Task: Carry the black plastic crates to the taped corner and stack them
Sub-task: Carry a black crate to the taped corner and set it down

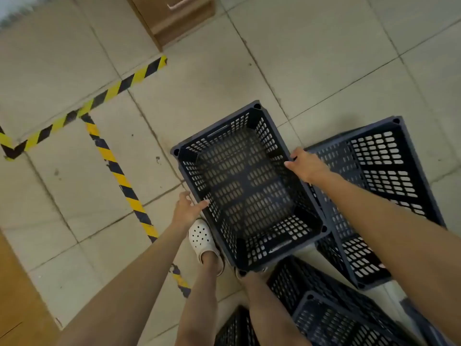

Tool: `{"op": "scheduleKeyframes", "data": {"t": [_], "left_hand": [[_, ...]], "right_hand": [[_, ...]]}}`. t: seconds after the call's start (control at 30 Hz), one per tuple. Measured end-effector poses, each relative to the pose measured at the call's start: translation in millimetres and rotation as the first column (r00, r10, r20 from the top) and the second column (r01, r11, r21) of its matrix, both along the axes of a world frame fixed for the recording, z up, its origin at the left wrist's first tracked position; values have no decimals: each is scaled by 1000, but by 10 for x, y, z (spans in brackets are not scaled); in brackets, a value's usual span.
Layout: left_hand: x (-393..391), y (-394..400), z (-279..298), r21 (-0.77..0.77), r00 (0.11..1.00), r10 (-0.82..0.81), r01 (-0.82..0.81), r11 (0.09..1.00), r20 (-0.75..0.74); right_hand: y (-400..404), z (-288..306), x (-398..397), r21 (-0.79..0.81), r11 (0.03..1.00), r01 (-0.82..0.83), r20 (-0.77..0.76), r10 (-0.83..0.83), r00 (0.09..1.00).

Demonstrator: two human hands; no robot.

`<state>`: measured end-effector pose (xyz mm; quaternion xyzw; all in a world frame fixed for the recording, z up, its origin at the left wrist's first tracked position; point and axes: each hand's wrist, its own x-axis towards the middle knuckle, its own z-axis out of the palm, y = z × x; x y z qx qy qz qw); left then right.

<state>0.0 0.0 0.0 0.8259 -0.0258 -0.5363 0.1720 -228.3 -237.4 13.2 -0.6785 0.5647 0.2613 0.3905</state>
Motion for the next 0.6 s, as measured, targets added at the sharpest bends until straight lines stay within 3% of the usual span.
{"op": "scheduleKeyframes", "data": {"t": [0.13,0.23,0.43,0.6], "left_hand": [[4,9,-377,53,980,180,-177,983,-80],[-40,32,-624,97,967,225,-214,972,-118],[-230,179,-898,165,922,309,-276,947,-233],[-258,217,-999,89,942,276,-263,961,-192]], "right_hand": [[-24,-265,160,-8,999,-39,-22,38,999],[-22,-487,226,7,998,-55,-53,55,997],[34,-751,166,71,996,54,-72,-49,996],[43,-843,158,116,972,204,-141,-187,972]]}}
